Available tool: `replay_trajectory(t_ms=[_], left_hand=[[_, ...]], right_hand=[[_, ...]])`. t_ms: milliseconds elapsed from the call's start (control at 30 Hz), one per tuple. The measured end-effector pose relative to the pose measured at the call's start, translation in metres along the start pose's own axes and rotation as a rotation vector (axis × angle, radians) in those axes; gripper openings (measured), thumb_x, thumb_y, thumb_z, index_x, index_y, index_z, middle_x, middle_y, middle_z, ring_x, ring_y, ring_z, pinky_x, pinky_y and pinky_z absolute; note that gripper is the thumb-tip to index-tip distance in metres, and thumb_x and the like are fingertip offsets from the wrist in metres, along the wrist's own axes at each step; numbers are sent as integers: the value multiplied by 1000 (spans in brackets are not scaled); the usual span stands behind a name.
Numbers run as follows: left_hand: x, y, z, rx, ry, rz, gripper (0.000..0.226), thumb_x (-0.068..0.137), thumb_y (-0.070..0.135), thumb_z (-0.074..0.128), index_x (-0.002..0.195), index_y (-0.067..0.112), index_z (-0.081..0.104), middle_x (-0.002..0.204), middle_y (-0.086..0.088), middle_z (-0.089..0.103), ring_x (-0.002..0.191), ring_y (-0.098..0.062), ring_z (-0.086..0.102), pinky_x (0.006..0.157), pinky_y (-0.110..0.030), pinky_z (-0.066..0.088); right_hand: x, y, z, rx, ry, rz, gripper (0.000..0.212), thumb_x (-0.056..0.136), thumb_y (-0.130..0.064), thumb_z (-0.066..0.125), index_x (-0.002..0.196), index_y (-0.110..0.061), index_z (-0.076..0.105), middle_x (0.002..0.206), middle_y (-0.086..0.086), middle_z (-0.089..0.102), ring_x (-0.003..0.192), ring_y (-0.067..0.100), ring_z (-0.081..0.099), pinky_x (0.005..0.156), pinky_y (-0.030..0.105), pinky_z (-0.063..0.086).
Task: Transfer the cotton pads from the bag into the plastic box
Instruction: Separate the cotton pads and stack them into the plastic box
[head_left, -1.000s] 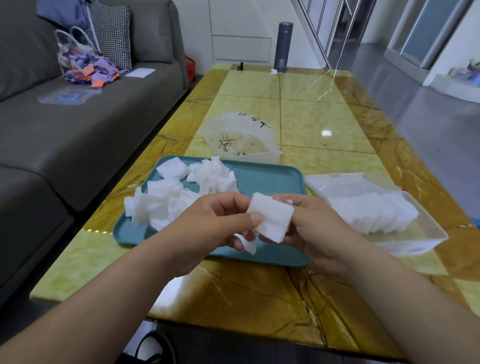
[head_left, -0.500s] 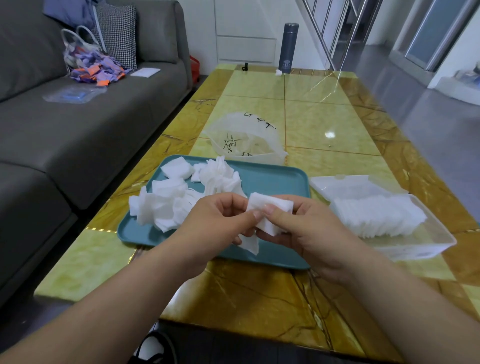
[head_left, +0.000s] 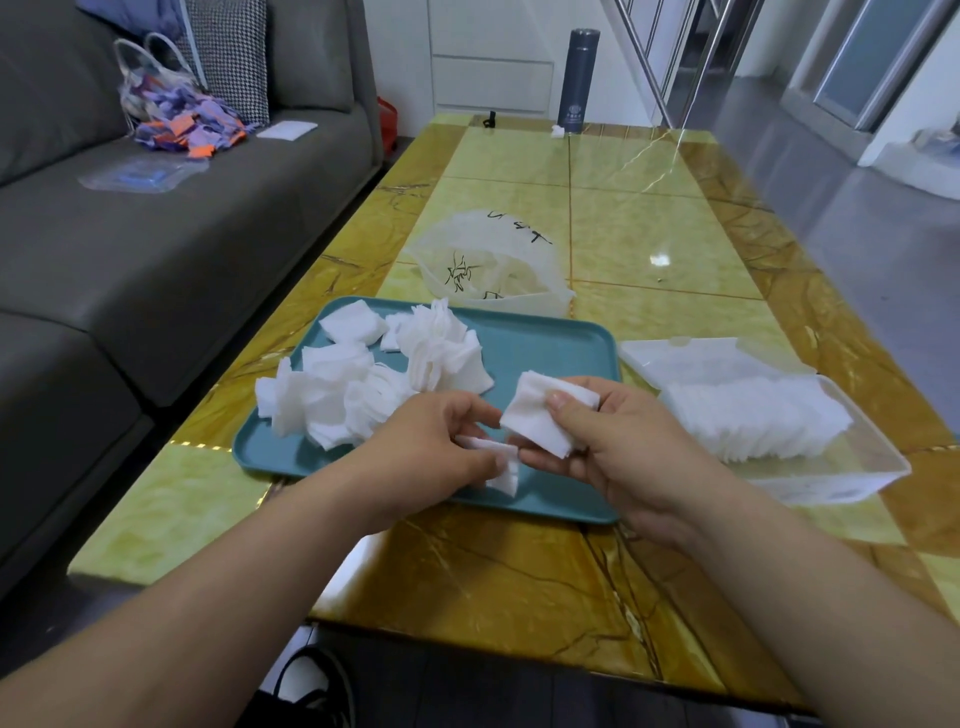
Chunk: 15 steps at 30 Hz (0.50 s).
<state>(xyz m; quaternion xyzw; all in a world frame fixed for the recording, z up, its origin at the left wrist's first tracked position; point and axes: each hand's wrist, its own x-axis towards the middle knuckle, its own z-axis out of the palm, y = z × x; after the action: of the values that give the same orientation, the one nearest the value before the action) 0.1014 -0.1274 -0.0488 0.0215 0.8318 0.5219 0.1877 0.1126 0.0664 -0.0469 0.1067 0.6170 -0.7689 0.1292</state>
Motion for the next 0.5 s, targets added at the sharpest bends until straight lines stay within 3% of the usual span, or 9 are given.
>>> replay_trajectory(t_ms=[100, 200, 267, 333, 500], left_hand=[[-2, 2, -3, 54, 36, 42, 8, 87, 12, 80, 93, 18, 79, 81, -5, 77, 65, -9, 68, 61, -18, 54], [-8, 11, -10, -83, -33, 115, 5, 86, 10, 81, 90, 12, 78, 70, -4, 71, 60, -12, 62, 52, -20, 46], [-12, 17, -12, -139, -78, 158, 8, 85, 10, 82, 92, 12, 78, 71, -6, 71, 59, -15, 61, 51, -23, 42], [-12, 20, -9, -163, -63, 223, 12, 83, 7, 83, 94, 8, 78, 75, -7, 73, 61, -17, 62, 54, -24, 49], [-7, 18, -5, -136, 35, 264, 17, 76, 9, 89, 86, 4, 76, 79, -18, 74, 63, -20, 61, 60, -34, 52]], right_hand=[[3, 3, -6, -143, 92, -53, 15, 104, -14, 61, 104, -7, 74, 106, 23, 78, 98, 33, 78, 91, 49, 63], [2, 2, -10, -245, 153, -103, 14, 101, -16, 66, 96, -10, 78, 104, 22, 78, 95, 32, 76, 94, 53, 62], [-1, -2, -10, -245, 82, -87, 15, 102, -16, 64, 99, -12, 79, 105, 20, 79, 101, 33, 76, 89, 45, 64], [-5, -5, -5, -240, -55, -31, 22, 106, -18, 58, 105, -10, 78, 107, 19, 79, 99, 28, 76, 86, 39, 65], [-12, -9, 7, -80, -179, 99, 39, 111, -27, 46, 120, 3, 70, 112, 22, 78, 107, 40, 75, 94, 51, 62]])
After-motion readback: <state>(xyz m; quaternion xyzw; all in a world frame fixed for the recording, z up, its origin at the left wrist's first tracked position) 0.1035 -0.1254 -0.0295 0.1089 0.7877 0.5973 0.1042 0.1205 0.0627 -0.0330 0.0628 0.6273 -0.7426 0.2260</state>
